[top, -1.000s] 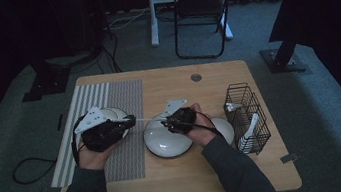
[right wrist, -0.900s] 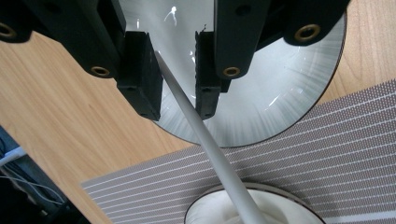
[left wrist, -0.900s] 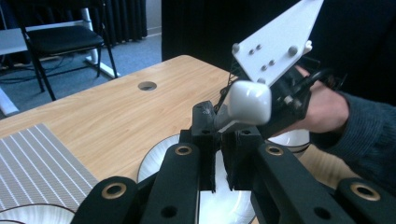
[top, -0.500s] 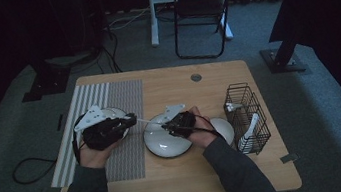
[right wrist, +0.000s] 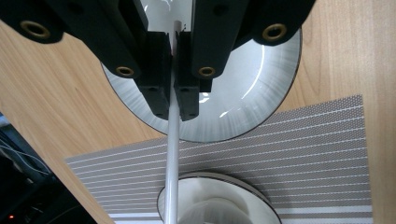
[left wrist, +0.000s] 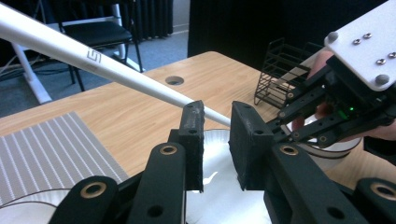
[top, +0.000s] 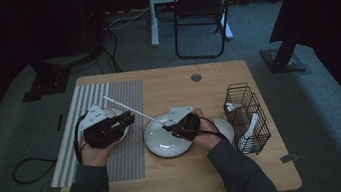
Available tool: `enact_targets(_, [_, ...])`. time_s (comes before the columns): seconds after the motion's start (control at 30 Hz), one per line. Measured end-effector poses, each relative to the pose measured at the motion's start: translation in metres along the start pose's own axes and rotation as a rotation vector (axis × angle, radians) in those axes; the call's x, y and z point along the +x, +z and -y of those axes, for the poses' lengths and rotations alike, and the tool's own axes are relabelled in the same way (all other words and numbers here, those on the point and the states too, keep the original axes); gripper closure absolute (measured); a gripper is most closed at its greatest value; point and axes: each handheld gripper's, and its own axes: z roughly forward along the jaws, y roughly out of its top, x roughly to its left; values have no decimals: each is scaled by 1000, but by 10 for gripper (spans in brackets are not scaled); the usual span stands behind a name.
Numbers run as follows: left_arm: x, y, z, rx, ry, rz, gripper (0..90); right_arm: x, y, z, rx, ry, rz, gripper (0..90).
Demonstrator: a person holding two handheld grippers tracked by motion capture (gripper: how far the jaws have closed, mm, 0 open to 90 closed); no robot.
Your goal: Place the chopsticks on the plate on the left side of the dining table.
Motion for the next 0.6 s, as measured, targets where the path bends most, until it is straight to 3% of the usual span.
enact_targets(0.17, [0, -4, -2, -20, -1, -8, 852, 2, 2, -1, 3, 5, 0, 868])
enact_targets(0.33, [1, -5, -5, -42, 3, -37, 859, 10, 7, -3, 18, -18, -24, 868])
enact_targets(0.4, [3, -6, -5, -45, 4, -59, 860, 11, 8, -4, 17, -20, -32, 868])
enact_targets(0.47, [4, -6, -4, -36, 22, -99, 860, 14, 7, -5, 14, -25, -39, 868])
enact_targets(0.5, [4, -5, -2, -21, 44, -141, 857, 14, 7, -5, 11, -28, -41, 867])
enact_targets(0.6, [7, -4, 3, 3, 58, -185, 857, 16, 5, -7, -1, -42, -39, 868])
